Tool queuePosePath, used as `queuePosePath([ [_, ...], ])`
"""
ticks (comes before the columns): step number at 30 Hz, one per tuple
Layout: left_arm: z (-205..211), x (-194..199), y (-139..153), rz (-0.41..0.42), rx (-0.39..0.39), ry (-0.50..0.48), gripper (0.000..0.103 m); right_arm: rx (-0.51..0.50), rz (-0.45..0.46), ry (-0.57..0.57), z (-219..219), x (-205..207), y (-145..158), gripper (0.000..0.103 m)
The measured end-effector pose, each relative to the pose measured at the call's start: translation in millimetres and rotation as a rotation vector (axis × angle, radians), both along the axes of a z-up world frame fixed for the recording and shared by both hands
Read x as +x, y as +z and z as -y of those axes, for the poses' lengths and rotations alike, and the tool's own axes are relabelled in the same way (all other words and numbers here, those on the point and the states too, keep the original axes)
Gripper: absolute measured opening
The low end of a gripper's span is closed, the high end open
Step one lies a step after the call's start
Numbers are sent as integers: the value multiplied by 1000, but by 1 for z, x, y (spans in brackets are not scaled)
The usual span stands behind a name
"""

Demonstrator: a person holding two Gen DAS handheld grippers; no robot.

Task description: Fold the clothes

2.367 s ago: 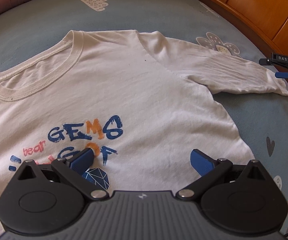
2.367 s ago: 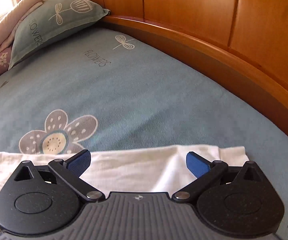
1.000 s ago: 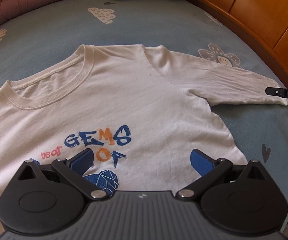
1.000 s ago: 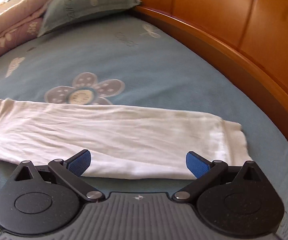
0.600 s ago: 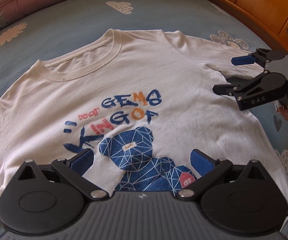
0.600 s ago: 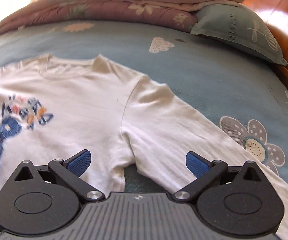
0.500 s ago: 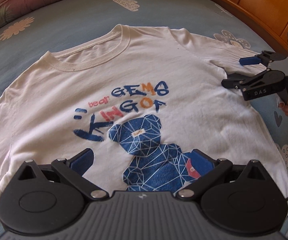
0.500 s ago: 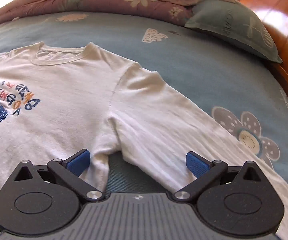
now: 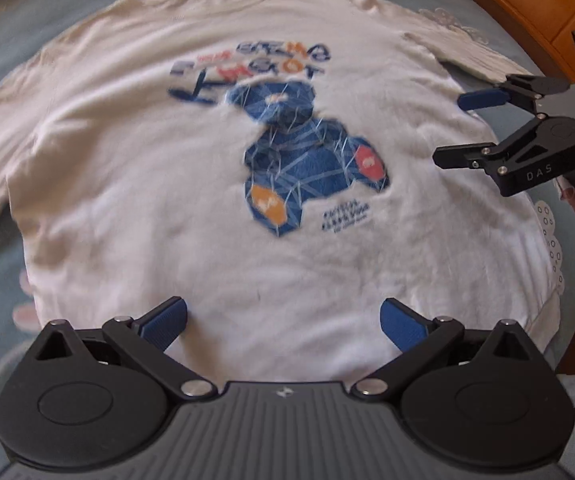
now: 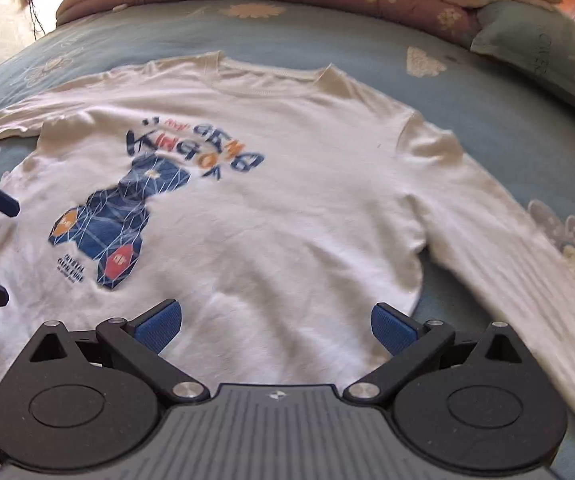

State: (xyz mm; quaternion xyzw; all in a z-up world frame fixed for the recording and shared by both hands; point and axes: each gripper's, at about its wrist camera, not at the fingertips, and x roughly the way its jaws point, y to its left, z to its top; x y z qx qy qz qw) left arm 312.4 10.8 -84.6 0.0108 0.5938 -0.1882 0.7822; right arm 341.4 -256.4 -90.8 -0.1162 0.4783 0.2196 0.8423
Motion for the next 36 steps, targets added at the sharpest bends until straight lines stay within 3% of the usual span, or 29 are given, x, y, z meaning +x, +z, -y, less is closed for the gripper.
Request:
queuePosePath([
  [4, -21, 12, 16, 53, -47, 106, 102, -7, 4, -38, -3, -10, -6, 103],
  [8, -46, 73, 28, 150, -136, 262, 102, -16, 5, -37, -4, -8, -7, 103],
  [13, -52, 142, 12, 146, -276, 402, 102, -16, 22, -56, -5, -10, -8, 103],
  [16, -51, 160, -4, 155, -239, 452, 102, -13, 38, -69, -5, -13, -9, 103],
  [22, -61, 208, -13, 211, -228, 484, 102, -5, 70, -95, -5, -18, -10, 103],
  [28, -59, 257, -12, 261, -161, 426, 102, -1, 81, -119, -6, -19, -11, 103],
  [32, -62, 268, -2, 258, -148, 415, 102, -1, 82, -120, -6, -19, -12, 103],
  [36, -59, 248, 9, 242, -174, 377, 102, 1, 86, -121, -5, -20, -13, 103],
])
